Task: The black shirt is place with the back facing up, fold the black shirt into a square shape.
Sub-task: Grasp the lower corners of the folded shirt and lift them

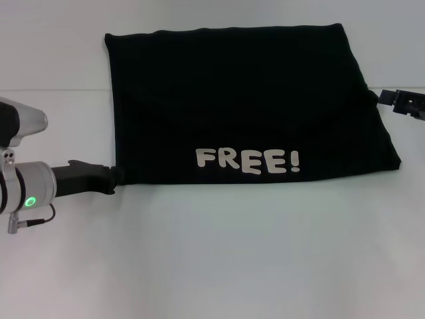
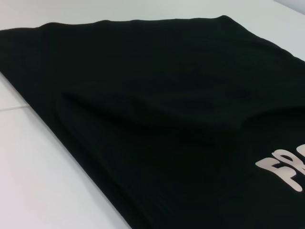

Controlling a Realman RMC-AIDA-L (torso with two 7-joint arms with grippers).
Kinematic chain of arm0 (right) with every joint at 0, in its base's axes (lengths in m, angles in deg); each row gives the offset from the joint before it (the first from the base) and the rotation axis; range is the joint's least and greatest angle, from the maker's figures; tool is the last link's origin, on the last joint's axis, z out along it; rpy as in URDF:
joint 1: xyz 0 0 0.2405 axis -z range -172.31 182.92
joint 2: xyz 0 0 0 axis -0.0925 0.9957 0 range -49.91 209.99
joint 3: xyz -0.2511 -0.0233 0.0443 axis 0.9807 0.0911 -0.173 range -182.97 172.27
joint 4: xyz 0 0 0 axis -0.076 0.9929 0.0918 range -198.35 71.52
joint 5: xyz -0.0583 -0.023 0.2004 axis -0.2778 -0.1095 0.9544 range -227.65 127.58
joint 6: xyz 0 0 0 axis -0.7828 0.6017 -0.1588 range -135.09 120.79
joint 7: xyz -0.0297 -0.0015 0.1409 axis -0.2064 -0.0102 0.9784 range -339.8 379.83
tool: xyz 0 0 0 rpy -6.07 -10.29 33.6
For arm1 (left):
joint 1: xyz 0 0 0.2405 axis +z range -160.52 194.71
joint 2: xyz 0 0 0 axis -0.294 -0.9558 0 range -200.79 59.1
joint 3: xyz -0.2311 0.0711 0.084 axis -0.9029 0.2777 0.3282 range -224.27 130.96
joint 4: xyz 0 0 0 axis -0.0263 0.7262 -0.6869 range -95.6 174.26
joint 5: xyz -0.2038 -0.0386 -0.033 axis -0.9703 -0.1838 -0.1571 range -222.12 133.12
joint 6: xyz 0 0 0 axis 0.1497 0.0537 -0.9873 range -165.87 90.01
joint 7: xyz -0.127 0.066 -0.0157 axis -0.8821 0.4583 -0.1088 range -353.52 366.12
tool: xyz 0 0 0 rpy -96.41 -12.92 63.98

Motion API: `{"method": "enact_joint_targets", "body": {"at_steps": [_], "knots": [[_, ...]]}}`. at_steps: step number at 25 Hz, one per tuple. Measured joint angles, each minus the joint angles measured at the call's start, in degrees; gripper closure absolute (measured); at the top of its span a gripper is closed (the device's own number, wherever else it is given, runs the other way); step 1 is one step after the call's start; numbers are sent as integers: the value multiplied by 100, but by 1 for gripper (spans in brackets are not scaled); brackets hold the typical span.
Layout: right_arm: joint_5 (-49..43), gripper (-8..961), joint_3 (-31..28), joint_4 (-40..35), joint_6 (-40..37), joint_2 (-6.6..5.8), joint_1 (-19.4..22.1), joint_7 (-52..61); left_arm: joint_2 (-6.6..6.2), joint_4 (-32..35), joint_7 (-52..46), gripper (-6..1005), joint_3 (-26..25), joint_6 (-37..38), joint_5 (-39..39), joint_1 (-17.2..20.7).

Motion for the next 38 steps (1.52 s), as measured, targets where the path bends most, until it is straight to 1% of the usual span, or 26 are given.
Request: {"method": "enact_joint_targets", "body": {"at_steps": [3, 14, 20, 25, 33, 38], "knots": [[0, 343, 0, 0, 6, -7, 0, 2, -18, 26, -49, 998, 0, 0, 30, -6], [-23, 342, 0, 0, 32, -19, 31, -29, -18, 193, -257, 967, -37, 102, 55, 42], [-23, 342, 0, 0, 37, -13, 45, -56, 15, 158, -266, 950, -19, 67, 14, 62], [-23, 343, 2, 0, 40, -5, 62, -58, 32, 108, -268, 744, -10, 50, 10, 62], [-23, 342, 35, 0, 40, -1, 62, -58, 42, 35, -252, 464, 0, 61, 10, 58], [-23, 342, 38, 0, 48, -1, 61, -64, 64, 32, -240, 469, 84, 33, 52, 49]]}}
